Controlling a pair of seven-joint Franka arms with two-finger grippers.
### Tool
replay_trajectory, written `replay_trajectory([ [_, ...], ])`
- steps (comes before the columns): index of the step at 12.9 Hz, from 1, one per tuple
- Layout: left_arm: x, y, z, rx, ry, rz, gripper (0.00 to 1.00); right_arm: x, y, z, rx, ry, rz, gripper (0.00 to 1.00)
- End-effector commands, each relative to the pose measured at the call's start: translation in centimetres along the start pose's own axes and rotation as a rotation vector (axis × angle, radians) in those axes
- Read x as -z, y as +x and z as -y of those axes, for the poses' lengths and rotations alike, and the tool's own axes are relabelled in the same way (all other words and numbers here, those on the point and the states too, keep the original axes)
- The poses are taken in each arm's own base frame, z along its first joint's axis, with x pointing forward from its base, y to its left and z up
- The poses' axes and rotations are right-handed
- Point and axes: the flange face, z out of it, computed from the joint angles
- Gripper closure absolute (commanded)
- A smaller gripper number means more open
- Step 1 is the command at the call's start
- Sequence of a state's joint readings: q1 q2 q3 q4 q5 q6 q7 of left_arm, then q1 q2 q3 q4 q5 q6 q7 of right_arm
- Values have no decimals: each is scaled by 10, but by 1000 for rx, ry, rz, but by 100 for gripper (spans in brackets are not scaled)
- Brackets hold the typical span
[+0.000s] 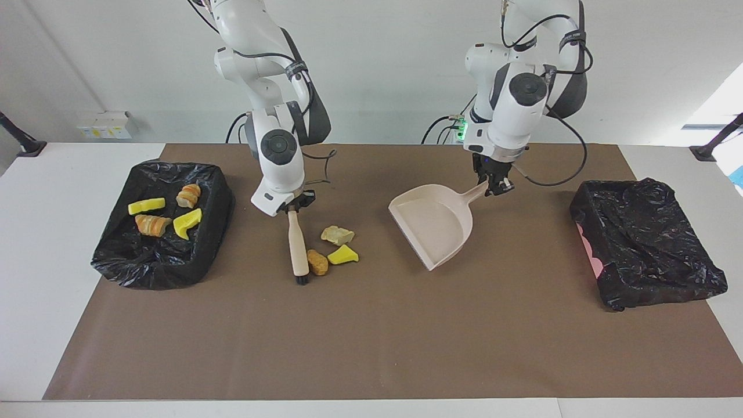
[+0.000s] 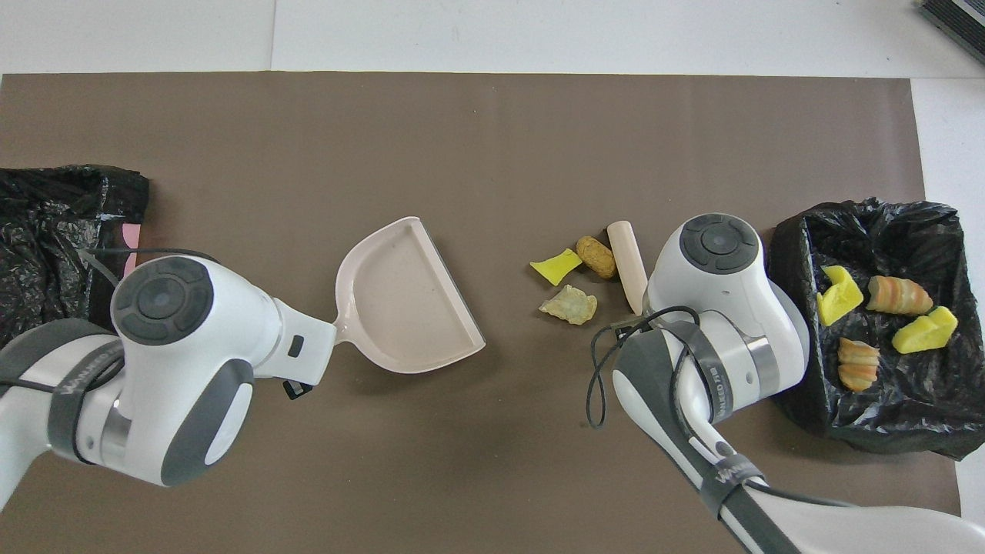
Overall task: Sweep and dump trash in bin
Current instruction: 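Sweep the pieces into the dustpan held low by the left gripper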
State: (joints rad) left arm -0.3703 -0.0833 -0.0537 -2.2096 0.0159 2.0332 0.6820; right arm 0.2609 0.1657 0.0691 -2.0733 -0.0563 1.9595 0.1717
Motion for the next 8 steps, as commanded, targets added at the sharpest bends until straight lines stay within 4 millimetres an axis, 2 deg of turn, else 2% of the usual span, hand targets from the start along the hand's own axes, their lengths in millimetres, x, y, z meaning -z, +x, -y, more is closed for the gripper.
replay_trajectory([
  [1, -14, 17, -18, 50, 32, -10, 100, -12, -8, 17, -6, 22, 17, 100],
  [3, -27, 32, -33, 21, 24, 5, 100, -14, -9, 35, 12, 37, 14, 100],
  [6, -30, 29, -30, 35, 30, -5, 100, -22, -7, 55, 13, 47, 20, 100],
  [8, -33, 27, -28, 41, 30, -7, 100, -21, -11, 81, 36, 76, 17, 100],
])
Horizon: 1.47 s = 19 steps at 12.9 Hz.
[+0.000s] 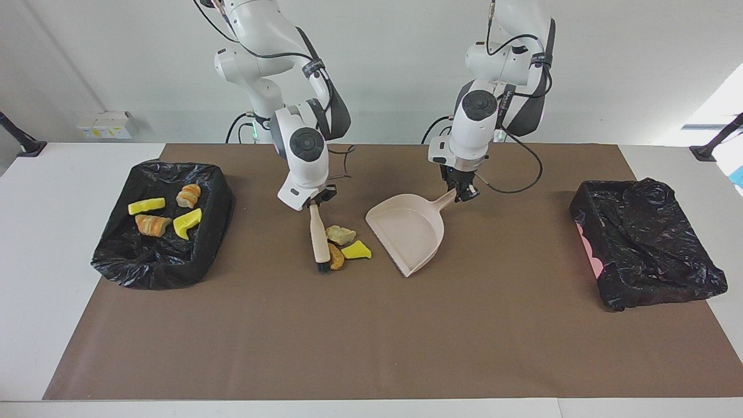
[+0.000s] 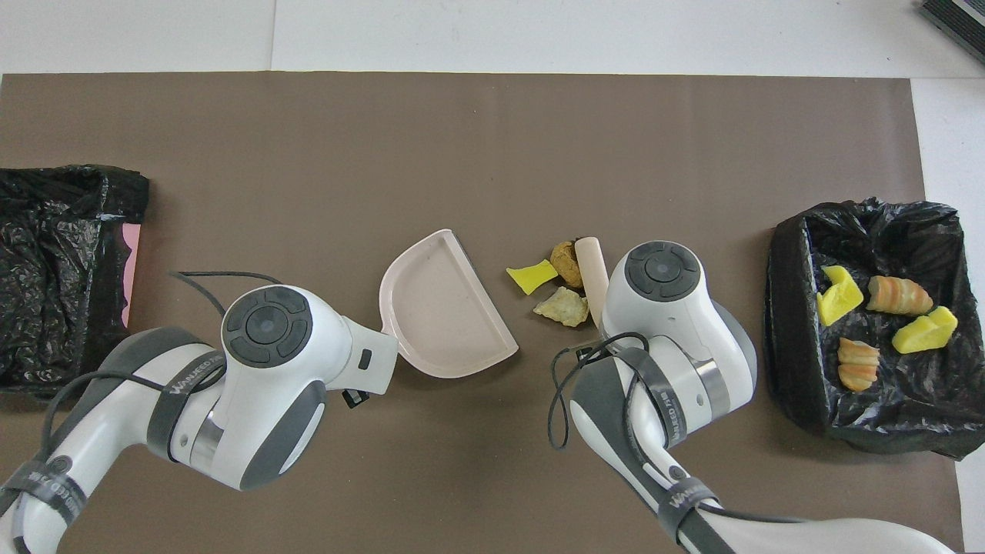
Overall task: Sweep and dump trash in bin
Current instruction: 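Sweep the pieces into the dustpan held low by the left gripper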
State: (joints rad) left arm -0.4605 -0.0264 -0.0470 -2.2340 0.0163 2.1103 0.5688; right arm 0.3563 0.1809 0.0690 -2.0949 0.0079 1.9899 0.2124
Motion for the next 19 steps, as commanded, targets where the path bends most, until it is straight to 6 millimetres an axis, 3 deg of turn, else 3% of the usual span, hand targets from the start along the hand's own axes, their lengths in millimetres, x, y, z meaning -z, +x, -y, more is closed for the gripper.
replay_trajectory([
  [1, 0, -6, 1, 13, 29, -15, 100, -4, -1, 41, 4, 94, 7, 100],
  [4, -1, -9, 6, 24, 28, -15, 100, -3, -7, 101, 20, 195, -14, 100],
  [7, -1, -9, 7, 27, 28, -15, 100, -1, -15, 125, -62, 246, 2, 100],
  [9, -1, -9, 7, 30, 30, -18, 100, 5, -34, 168, -99, 297, 15, 100],
  [12, -1, -6, 9, 69, 42, -40, 100, 18, -33, 169, -129, 302, 20, 100],
  [16, -1, -6, 9, 78, 40, -39, 100, 67, -49, 134, -133, 302, 66, 100],
  [19, -1, -6, 9, 139, 37, -38, 100, 87, -67, 118, -125, 284, 112, 100],
])
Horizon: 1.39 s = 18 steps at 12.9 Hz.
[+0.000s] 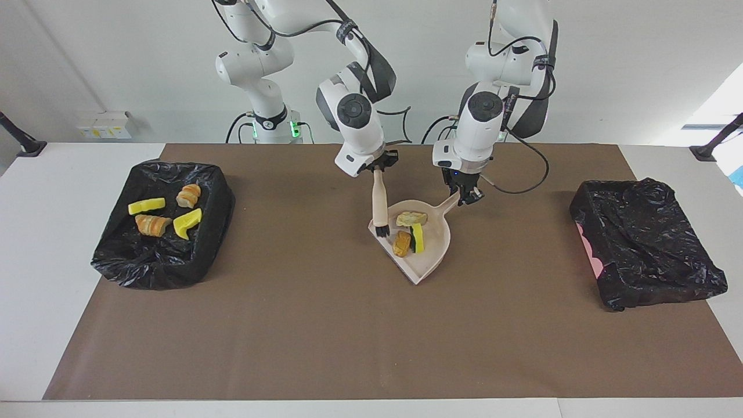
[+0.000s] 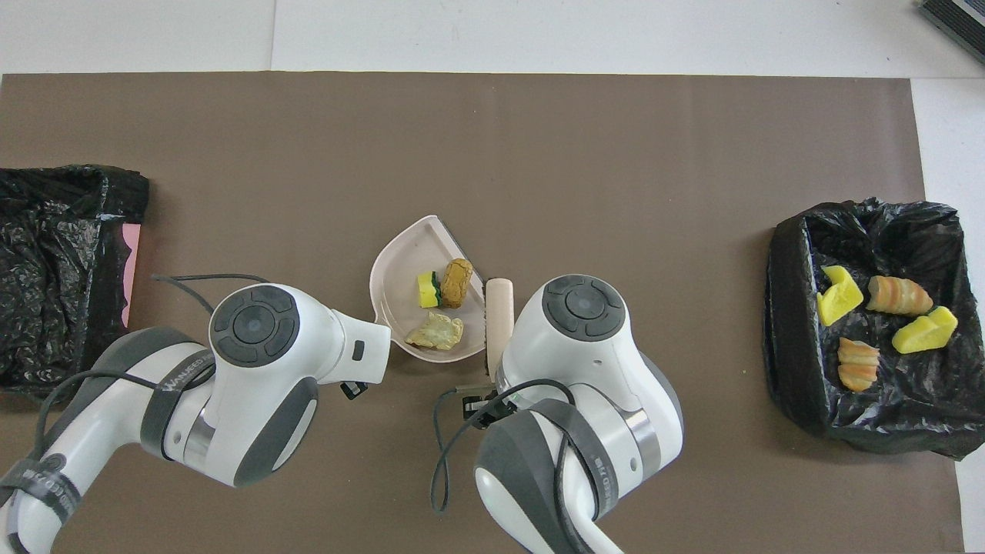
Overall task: Sweep and dump trash in bin
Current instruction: 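Carry the dustpan toward the far bin while the right gripper drops the brush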
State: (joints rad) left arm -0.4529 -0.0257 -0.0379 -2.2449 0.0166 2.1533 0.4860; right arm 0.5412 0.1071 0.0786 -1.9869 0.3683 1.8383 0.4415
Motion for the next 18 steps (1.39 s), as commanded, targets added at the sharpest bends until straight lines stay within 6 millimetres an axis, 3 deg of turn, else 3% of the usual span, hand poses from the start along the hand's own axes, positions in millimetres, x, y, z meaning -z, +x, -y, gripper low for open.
replay_trajectory([
  [1, 2, -2, 0, 64, 25, -15, 100, 11, -14, -11, -10, -7, 33, 100],
  [4, 7, 1, 3, 163, 30, -30, 100, 4, -26, -18, -24, -58, 18, 100],
  [6, 30, -1, 13, 185, 46, -68, 100, -8, -46, -12, -11, -82, 28, 100],
  [8, 57, -12, 38, 236, 64, -108, 100, -22, -63, 5, -2, -140, 17, 100],
  [13, 120, -60, 98, 364, 57, -83, 100, -104, -92, 76, -30, -196, -31, 100],
  [16, 159, -106, 139, 395, 20, -25, 100, -117, -96, 88, -24, -188, -47, 100],
  [18, 178, -138, 162, 432, 4, -9, 100, -140, -93, 96, -49, -180, -56, 100],
])
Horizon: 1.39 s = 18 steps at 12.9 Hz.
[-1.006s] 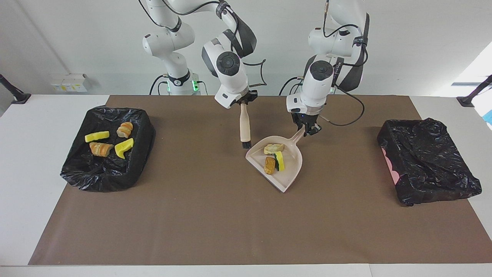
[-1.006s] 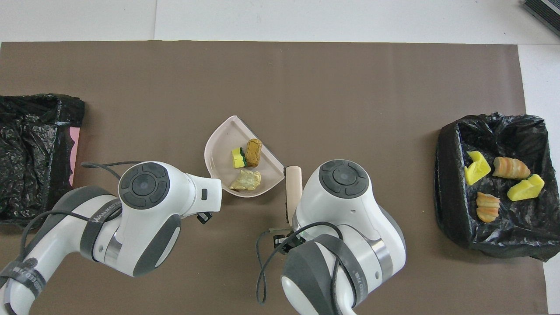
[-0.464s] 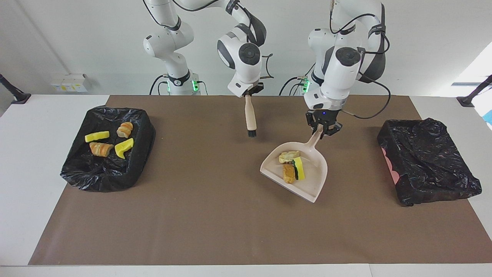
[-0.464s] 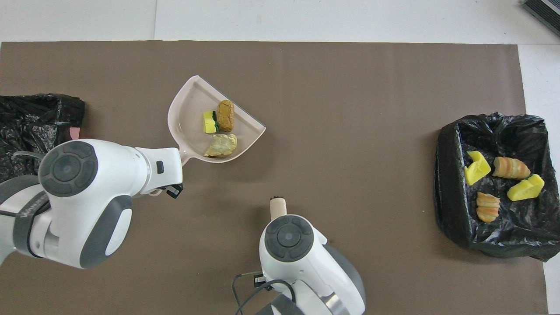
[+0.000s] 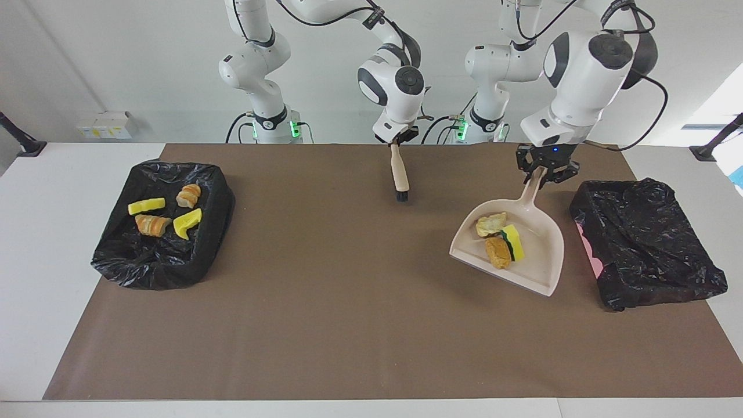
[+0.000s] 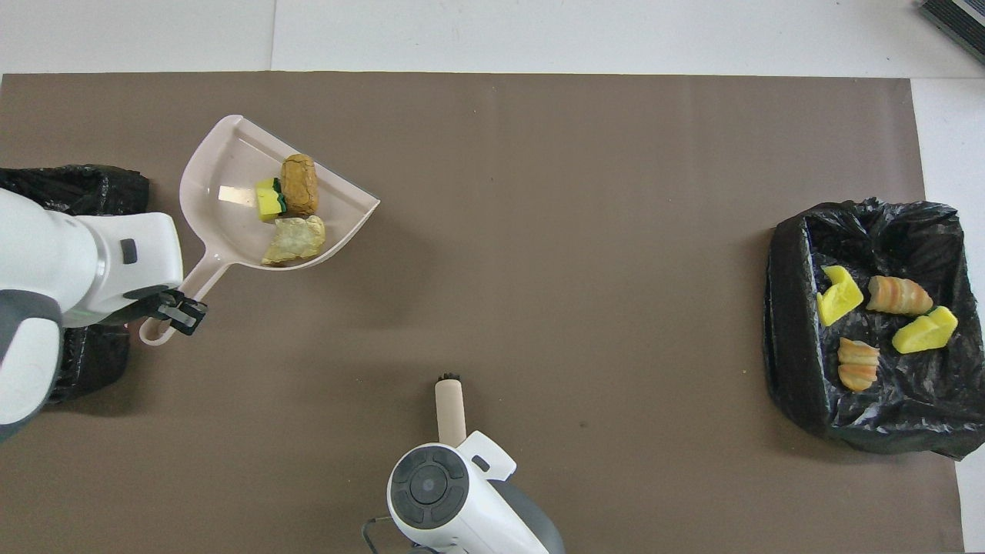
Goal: Sweep and dump trash in bin
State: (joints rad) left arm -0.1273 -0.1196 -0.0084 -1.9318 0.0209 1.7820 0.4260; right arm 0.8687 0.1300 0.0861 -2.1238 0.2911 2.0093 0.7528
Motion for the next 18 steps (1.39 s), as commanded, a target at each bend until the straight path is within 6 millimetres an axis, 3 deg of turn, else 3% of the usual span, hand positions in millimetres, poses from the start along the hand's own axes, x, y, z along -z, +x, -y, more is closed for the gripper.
replay_trajectory([
  [1, 24, -23, 39, 42, 0, 29, 100, -21, 4, 12, -36, 5, -16, 100],
  [3, 38, -43, 77, 109, 16, -1, 100, -31, 5, 14, -39, -9, -3, 95],
  [4, 44, -55, 102, 164, 22, -7, 100, -29, 7, 16, -43, -11, 2, 19],
  [5, 43, -73, 125, 208, 21, -7, 100, -23, 9, 17, -40, -4, -7, 0],
  [10, 42, -153, 220, 405, 95, -54, 100, 9, 20, 15, -51, 6, -12, 0],
  [13, 34, -199, 265, 250, 186, 10, 100, 41, 43, 4, -75, 25, -36, 0],
  [15, 34, -213, 276, 95, 263, 126, 100, 64, 64, -15, -81, 18, -75, 0],
  [18, 33, -213, 275, -27, 294, 237, 100, 116, 100, -54, -92, 46, -82, 0],
])
